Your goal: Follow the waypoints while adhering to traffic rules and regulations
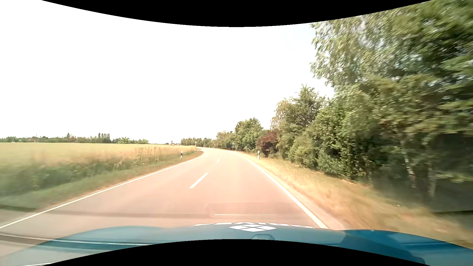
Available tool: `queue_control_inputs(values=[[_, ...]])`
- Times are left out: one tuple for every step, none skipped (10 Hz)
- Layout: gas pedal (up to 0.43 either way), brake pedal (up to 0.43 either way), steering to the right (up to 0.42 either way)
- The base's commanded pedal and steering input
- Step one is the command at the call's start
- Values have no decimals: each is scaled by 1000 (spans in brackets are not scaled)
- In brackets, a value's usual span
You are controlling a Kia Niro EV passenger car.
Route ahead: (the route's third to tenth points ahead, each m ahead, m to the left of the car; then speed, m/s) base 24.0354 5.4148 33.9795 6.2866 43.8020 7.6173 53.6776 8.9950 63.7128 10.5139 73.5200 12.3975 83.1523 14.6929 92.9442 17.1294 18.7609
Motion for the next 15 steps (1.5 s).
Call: queue_control_inputs(values=[[197, 0, -21], [197, 0, -19], [197, 0, -18], [197, 0, -17], [197, 0, -17], [197, 0, -17], [197, 0, -17], [197, 0, -16], [197, 0, -16], [197, 0, -16], [197, 0, -16], [197, 0, -16], [197, 0, -16], [197, 0, -17], [197, 0, -17]])
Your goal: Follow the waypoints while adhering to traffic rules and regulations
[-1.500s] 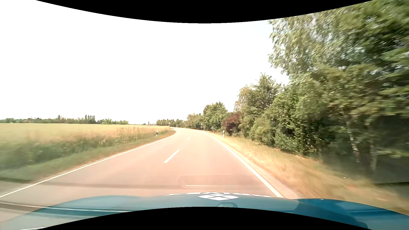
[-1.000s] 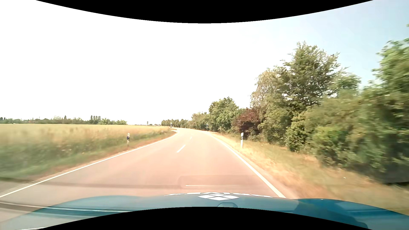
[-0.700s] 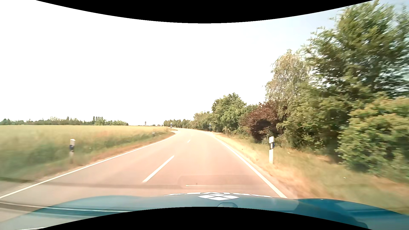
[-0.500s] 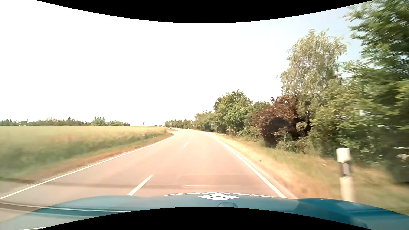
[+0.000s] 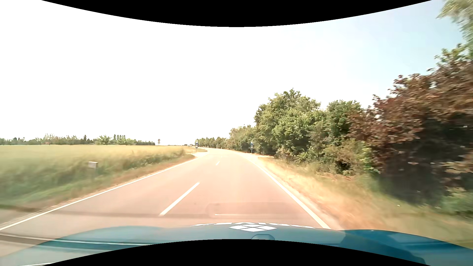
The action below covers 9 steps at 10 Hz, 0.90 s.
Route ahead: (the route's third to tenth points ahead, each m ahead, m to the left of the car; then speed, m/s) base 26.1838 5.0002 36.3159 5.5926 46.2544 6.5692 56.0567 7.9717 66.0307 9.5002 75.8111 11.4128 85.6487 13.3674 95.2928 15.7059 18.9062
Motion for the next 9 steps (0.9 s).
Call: queue_control_inputs(values=[[197, 0, -18], [197, 0, -17], [197, 0, -15], [197, 0, -14], [197, 0, -15], [197, 0, -15], [197, 0, -16], [197, 0, -20], [197, 0, -20]])
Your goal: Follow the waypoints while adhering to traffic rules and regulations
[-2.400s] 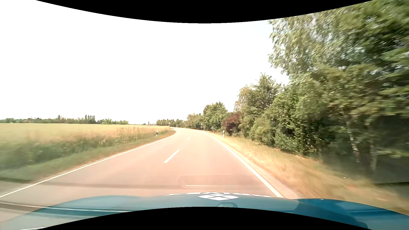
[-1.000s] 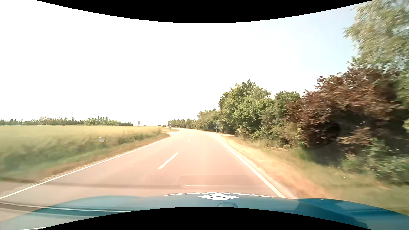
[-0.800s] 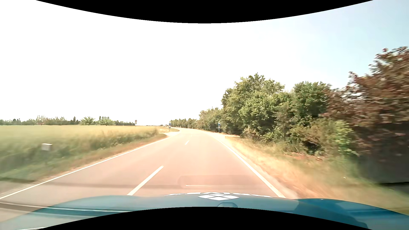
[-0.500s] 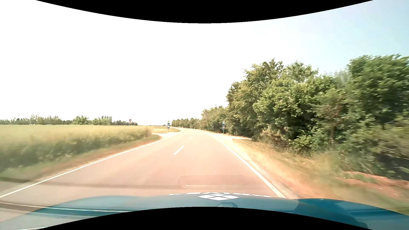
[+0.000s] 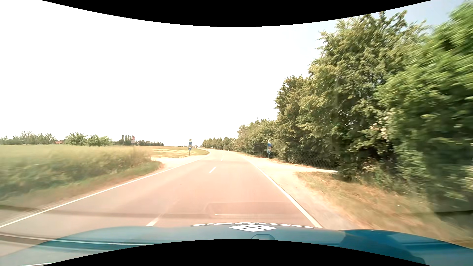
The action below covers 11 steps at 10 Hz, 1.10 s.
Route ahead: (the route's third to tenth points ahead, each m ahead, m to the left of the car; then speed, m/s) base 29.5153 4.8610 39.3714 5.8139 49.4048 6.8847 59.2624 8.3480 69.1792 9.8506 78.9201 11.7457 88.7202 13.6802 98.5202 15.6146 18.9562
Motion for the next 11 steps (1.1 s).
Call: queue_control_inputs(values=[[197, 0, -18], [197, 0, -18], [197, 0, -18], [197, 0, -17], [197, 0, -16], [197, 0, -16], [197, 0, -14], [197, 0, -13], [197, 0, -13], [197, 0, -12], [197, 0, -12]])
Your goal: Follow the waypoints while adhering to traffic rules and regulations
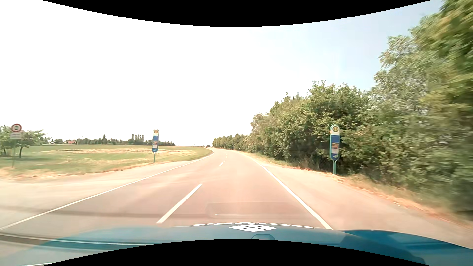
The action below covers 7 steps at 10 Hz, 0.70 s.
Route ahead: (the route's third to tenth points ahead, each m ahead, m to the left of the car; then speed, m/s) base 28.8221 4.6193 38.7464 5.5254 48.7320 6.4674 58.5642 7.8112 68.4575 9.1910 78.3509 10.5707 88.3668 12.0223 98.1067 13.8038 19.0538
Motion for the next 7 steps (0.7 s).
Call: queue_control_inputs(values=[[189, 0, -11], [189, 0, -11], [177, 0, -10], [177, 0, -9], [177, 0, -9], [169, 0, -9], [169, 0, -9]])
